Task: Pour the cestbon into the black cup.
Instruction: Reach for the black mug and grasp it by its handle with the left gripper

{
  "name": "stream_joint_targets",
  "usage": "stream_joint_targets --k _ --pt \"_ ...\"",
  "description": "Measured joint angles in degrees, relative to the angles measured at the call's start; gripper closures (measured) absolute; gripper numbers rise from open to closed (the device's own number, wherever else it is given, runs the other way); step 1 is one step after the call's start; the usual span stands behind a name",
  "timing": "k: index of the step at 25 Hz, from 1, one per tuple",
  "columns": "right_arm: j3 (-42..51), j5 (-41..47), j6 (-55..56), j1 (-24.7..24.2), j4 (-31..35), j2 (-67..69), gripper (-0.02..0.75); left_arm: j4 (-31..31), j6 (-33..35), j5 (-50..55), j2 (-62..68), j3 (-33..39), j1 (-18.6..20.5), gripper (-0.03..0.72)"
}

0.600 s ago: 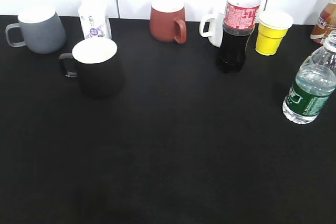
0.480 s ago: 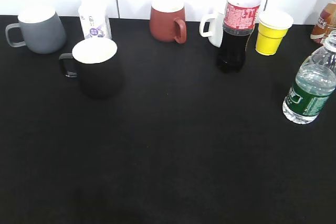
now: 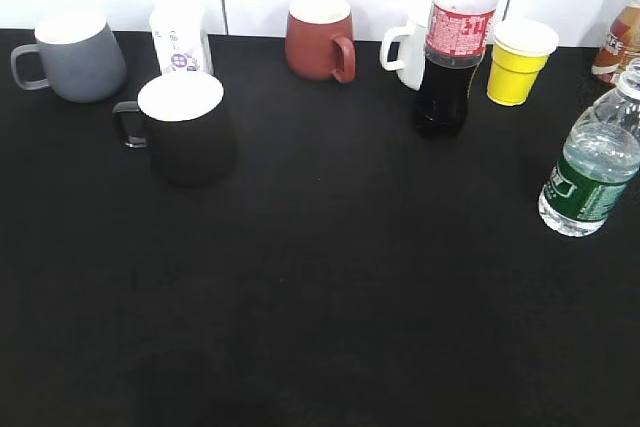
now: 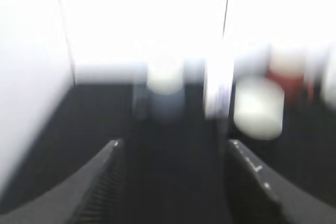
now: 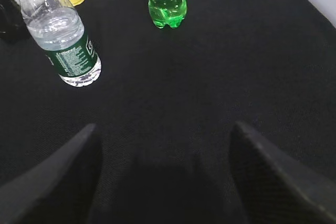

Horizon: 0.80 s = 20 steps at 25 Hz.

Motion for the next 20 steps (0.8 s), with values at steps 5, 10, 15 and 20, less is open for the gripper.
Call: stream_joint_targets --k 5,10,15,20 --pt "0.00 0.00 0.00 0.00 0.00 0.00 0.164 -0.97 0.50 -31.14 23.06 -0.13 -0.86 0.230" --pt "0.00 0.00 0.00 0.00 0.00 0.00 0.164 -1.69 0.50 -55.05 38.73 8.83 -10.30 0.230" --pt "0.00 0.00 0.00 0.00 0.00 0.00 0.164 -1.76 0.17 -72.88 56.88 19.96 -17.88 0.230" --pt "0.00 0.00 0.00 0.00 0.00 0.00 0.164 -1.79 -1.40 -94.67 78.88 19.96 -18.06 0.230"
